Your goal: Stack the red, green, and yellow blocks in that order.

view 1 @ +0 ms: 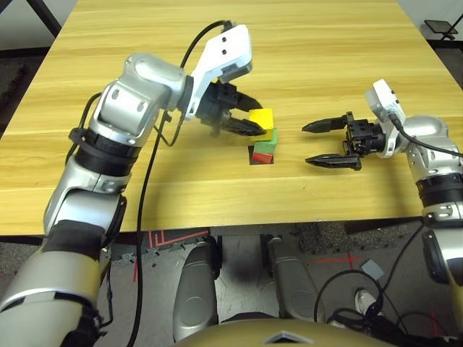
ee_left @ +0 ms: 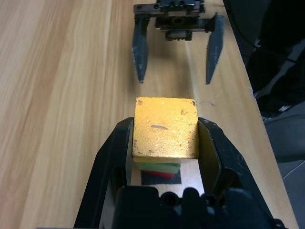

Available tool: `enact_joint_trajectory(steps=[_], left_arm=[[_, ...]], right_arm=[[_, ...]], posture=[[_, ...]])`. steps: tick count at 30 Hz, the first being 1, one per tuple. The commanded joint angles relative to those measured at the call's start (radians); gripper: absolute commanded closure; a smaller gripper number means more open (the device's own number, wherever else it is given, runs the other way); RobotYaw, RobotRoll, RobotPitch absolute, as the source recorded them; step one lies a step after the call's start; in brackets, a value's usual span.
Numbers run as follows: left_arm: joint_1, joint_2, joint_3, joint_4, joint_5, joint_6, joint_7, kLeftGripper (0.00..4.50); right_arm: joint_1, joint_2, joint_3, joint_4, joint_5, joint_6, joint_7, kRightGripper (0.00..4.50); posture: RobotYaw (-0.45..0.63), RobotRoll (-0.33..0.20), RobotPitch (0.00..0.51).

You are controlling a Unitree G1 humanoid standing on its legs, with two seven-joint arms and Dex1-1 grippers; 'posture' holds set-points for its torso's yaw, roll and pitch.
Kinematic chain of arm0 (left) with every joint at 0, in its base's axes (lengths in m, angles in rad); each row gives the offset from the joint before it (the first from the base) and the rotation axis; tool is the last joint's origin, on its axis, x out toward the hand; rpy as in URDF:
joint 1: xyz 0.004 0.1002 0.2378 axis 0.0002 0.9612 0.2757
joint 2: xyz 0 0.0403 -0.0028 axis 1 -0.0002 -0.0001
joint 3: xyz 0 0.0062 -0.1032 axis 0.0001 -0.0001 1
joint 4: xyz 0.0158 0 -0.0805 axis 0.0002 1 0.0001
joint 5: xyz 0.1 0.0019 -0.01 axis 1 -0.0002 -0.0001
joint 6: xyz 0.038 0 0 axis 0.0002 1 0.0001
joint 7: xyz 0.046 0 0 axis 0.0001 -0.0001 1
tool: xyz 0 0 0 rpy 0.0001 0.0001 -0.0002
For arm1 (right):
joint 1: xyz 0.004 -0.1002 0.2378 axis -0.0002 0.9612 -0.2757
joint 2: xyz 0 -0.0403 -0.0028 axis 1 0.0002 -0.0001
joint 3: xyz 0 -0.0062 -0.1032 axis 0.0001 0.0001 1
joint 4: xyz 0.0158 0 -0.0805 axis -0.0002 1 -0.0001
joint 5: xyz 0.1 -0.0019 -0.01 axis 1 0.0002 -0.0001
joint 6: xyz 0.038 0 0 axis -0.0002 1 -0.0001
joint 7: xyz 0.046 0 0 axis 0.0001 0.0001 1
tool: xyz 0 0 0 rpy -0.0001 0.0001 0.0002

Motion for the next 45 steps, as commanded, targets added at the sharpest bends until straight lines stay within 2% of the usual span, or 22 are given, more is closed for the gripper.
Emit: enact_joint_trajectory(steps=[1, 38, 45], left_arm=[[-0.017, -0.008, -0.018, 0.039, 0.021, -0.031, -0.014, 2.46], [0.012, -0.018, -0.063, 0.035, 0.053, -0.03, -0.055, 2.46], [-0.015, -0.037, 0.009, 0.006, 0.003, 0.04, -0.014, 0.03]], right_arm=[[0.02, -0.006, -0.011, -0.025, 0.002, 0.007, -0.004, 0.0], [0.065, -0.01, -0.025, -0.064, 0.012, 0.02, -0.03, 0.0], [0.047, -0.019, -0.033, -0.033, 0.009, 0.009, -0.019, 0.0]], posture=[[0.04, 0.011, 0.223], [0.02, 0.02, 0.236], [0.03, 0.011, 0.225]])
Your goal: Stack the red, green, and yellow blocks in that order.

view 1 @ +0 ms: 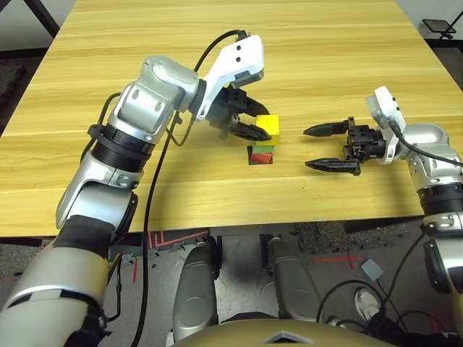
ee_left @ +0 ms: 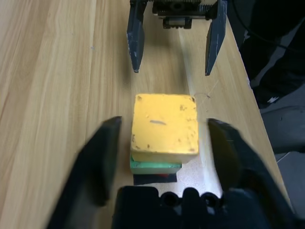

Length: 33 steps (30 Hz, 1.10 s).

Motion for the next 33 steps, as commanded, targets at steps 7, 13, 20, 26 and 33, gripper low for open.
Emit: enact_joint_trajectory(steps=[7, 13, 20, 26, 33], left_arm=[[-0.052, -0.03, 0.361, -0.127, -0.197, 0.257, 0.261, 0.03], [0.125, -0.053, 0.713, -0.164, -0.16, 0.066, 0.671, 0.03], [0.596, -0.103, 0.837, -0.199, -0.015, -0.282, 0.949, 0.03], [0.69, -0.139, 0.791, -0.104, -0.009, -0.431, 0.989, 0.03], [0.677, -0.141, 0.766, 0.01, -0.013, -0.546, 1.03, 0.03]], right_arm=[[-0.028, -0.08, -0.116, 0.065, 0.025, 0.021, -0.062, 0.0], [-0.002, -0.088, -0.362, 0.172, 0.077, 0.094, -0.446, 0.0], [0.027, -0.137, -0.495, 0.474, -0.011, -0.206, -0.823, 0.0], [0.018, -0.134, -0.501, 0.6, -0.034, -0.321, -0.918, 0.0], [-0.006, -0.11, -0.493, 0.661, -0.042, -0.377, -0.948, 0.0]], posture=[[0.02, -0.014, 0.213], [0.03, -0.039, 0.202], [0.02, -0.056, 0.199], [-0.02, -0.067, 0.201], [-0.04, -0.07, 0.196]])
